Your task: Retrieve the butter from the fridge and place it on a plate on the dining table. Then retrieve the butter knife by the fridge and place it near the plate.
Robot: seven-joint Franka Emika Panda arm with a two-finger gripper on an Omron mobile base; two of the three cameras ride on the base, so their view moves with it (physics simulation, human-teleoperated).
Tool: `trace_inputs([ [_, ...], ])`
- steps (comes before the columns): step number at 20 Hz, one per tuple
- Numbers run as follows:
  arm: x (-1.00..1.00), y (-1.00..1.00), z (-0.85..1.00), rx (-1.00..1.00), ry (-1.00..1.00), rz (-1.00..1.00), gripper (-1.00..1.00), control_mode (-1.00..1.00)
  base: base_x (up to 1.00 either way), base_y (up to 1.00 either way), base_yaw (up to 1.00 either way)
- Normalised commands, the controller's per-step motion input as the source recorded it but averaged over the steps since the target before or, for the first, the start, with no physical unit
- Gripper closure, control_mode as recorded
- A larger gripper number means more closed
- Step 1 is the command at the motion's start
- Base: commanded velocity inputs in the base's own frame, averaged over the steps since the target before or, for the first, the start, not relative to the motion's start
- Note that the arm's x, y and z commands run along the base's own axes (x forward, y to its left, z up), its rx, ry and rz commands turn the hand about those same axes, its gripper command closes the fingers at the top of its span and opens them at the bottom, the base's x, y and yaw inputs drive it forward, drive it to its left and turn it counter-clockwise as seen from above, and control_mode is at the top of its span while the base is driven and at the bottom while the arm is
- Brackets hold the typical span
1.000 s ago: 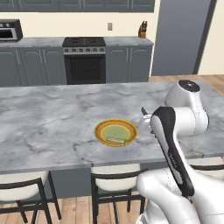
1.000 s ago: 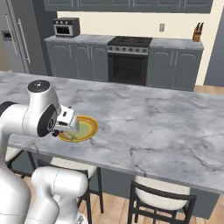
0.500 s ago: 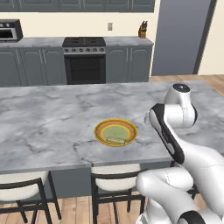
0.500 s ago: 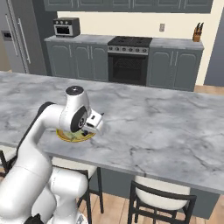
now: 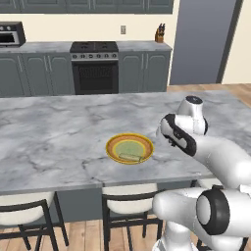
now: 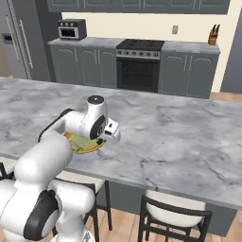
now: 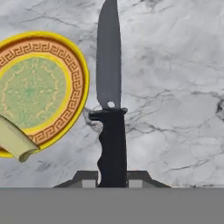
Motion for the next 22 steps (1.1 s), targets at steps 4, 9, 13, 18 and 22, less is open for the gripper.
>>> trace_inputs([
  [4,0.49,0.00,-0.41,0.00,0.12,0.05,1.00,-1.00,0.00,0.00,0.00],
  [9,0.41,-0.02,-0.57,0.00,0.08,0.06,1.00,-1.00,0.00,0.00,0.00],
  [13,0.22,-0.01,-0.58,0.00,0.03,0.06,1.00,-1.00,0.00,0.00,0.00],
  [18,0.26,0.00,-0.31,0.00,0.00,0.05,1.00,-1.00,0.00,0.00,0.00],
  [22,0.28,0.00,-0.25,0.00,0.01,0.03,1.00,-1.00,0.00,0.00,0.00],
])
